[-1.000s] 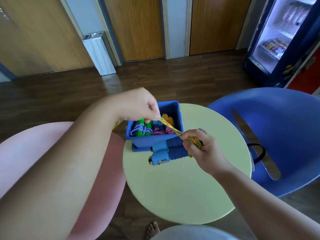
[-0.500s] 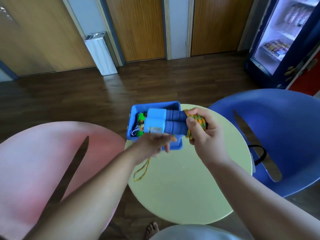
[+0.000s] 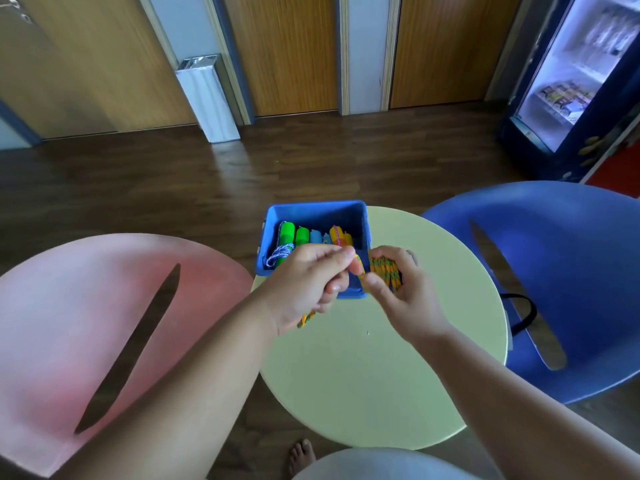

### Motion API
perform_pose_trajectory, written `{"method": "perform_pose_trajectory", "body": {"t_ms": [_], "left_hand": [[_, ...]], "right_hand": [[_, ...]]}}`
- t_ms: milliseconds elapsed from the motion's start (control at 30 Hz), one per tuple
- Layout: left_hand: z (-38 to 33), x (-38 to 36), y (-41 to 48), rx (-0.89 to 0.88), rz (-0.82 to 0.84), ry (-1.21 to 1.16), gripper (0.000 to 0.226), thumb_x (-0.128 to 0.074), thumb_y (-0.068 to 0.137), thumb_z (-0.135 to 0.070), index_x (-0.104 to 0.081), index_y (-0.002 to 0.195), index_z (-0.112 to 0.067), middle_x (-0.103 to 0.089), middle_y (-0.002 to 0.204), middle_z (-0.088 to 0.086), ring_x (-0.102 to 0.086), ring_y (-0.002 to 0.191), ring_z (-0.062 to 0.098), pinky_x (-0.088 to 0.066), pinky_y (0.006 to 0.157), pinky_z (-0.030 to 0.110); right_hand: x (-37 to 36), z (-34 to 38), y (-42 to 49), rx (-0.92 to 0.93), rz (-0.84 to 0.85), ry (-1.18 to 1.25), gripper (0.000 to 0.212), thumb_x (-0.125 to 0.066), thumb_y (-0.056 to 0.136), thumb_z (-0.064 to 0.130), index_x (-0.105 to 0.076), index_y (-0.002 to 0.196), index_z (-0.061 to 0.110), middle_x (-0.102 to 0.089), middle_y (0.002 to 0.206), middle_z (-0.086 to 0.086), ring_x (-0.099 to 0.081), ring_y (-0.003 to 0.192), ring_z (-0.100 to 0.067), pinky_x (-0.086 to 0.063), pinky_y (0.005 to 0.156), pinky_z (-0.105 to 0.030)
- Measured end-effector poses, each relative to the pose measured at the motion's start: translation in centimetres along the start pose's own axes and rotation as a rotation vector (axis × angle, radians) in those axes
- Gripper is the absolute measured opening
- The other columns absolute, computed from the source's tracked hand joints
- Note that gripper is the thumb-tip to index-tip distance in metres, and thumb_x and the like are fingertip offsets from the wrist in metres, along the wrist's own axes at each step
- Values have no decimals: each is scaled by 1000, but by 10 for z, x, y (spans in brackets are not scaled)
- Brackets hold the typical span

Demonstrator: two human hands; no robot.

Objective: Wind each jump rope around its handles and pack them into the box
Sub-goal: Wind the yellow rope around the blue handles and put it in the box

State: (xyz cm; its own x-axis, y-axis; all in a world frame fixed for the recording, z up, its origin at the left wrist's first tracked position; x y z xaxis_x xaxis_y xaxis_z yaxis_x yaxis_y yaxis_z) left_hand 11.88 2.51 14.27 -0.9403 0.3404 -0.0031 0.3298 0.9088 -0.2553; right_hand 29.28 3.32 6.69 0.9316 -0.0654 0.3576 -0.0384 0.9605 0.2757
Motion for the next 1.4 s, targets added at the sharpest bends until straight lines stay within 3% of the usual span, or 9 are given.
{"method": "perform_pose_trajectory", "body": {"t_ms": [100, 300, 533, 700, 767, 900, 1100, 1300, 1400], "left_hand": [[-12, -5, 2, -23, 8, -6, 34, -46, 110, -25, -64, 86, -8, -41, 57, -1, -24, 46, 12, -19, 46, 25], [-23, 24, 2, -99, -66, 4, 36, -52, 107, -25, -69, 78, -12, -43, 57, -1, -25, 46, 12, -15, 49, 30], [-9, 93, -13, -230, -344, 264, 20, -75, 89, -24, -75, 80, -6, -58, 59, 3, -49, 53, 19, -46, 50, 30], [17, 106, -13, -209, -459, 163, 13, -67, 97, -9, -75, 88, -4, -63, 60, 3, -59, 54, 17, -55, 53, 28], [30, 103, -13, -145, -455, 20, 11, -65, 97, -8, -73, 91, -4, -66, 62, 3, -63, 53, 17, -56, 53, 26], [51, 94, -6, -42, -484, -267, 15, -59, 100, -9, -70, 89, -5, -69, 64, 7, -65, 50, 17, -56, 49, 26], [83, 67, -3, 85, -521, -387, 20, -57, 102, -8, -68, 84, -8, -65, 66, 5, -60, 47, 14, -51, 46, 24], [105, -19, -14, 116, -352, -70, 27, -55, 102, -5, -70, 81, -10, -56, 62, 7, -50, 48, 15, -42, 46, 25], [92, -59, -10, 96, -228, 52, 47, -48, 105, -10, -66, 65, -26, -50, 52, -1, -43, 43, 14, -35, 47, 24]], "right_hand": [[-18, 4, -4, 58, 101, -48, 63, -85, 68, 57, -63, 120, 31, -59, 100, 2, -57, 95, -5, -45, 80, -12], [-9, 12, 3, 13, -11, 33, 35, -78, 79, 34, -61, 107, 46, -62, 102, 1, -57, 95, -5, -42, 81, -10], [19, 24, 12, -8, 17, 128, 34, -72, 83, 29, -61, 103, 55, -62, 107, 0, -61, 92, -18, -55, 78, -38], [26, 27, 13, -21, 31, 249, 27, -72, 84, 35, -65, 110, 37, -64, 110, -12, -63, 96, -40, -55, 81, -60], [30, 33, 15, -6, 34, 273, 24, -72, 88, 25, -65, 109, 32, -65, 101, -9, -64, 85, -33, -57, 72, -52], [28, 45, 17, -24, 53, 405, 24, -65, 94, -7, -62, 109, 12, -61, 73, 10, -55, 59, -5, -45, 56, -15], [18, 52, 22, -76, 6, 415, 23, -65, 94, -5, -65, 104, 16, -59, 73, 6, -52, 63, -14, -43, 55, -17], [-3, 62, 30, -121, -47, 449, 19, -63, 93, -5, -63, 100, 12, -53, 65, 14, -45, 54, -6, -39, 52, -16], [-18, 67, 28, -128, -35, 445, 19, -63, 92, -4, -64, 98, 14, -54, 67, 9, -47, 59, -10, -42, 57, -20]]}}
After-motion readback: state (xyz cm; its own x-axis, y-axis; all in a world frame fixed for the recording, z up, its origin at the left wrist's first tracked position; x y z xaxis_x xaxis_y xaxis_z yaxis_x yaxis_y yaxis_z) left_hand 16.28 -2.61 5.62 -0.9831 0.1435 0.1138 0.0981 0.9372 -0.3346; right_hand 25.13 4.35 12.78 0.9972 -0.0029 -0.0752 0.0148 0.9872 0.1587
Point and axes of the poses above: each hand's wrist, its own y-axis towards the middle knuckle, its own x-axis out of the back of the hand, z = x × y, the point moved 4 cm from there along y, towards the middle knuckle
